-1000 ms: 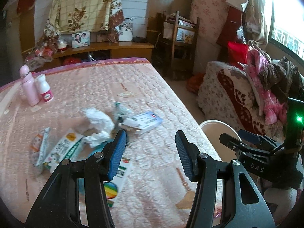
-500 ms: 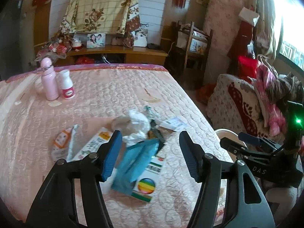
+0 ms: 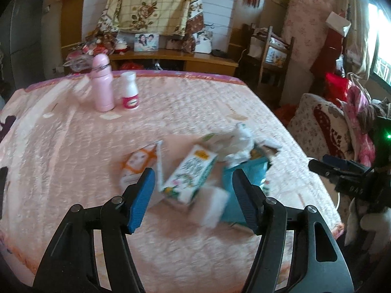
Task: Collect trash
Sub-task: 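Move both tools back over the remaining trash on the mattress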
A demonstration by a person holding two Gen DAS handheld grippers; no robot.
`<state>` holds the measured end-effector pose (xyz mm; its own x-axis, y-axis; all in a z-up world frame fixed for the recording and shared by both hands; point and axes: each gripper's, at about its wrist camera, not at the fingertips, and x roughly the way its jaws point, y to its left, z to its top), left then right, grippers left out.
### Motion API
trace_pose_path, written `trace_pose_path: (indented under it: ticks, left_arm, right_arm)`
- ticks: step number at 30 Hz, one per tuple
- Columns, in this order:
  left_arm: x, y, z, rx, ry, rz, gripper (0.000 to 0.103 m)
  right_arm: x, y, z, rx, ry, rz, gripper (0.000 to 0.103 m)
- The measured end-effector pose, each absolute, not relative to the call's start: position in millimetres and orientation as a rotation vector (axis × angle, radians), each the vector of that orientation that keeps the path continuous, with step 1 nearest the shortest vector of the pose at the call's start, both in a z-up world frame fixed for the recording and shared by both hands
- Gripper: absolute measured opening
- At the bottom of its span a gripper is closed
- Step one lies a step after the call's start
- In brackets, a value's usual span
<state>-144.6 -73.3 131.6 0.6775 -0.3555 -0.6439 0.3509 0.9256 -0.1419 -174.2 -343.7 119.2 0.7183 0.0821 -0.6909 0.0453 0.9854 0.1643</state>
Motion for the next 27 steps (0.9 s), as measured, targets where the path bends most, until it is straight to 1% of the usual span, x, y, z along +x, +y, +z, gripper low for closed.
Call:
trace_pose_path:
  ticks: [13,27]
  left_arm:
    - [-131,-28,109,-0.054,0.78,-0.347,0.064]
    - [-112,-38,105,-0.066,0.804,-0.377,0.064]
  right_arm:
    - [-151,-310,110,0.149,0.803,0.089,0.078]
    - [-127,-283,105,0.114,0.82,0.161,0.078]
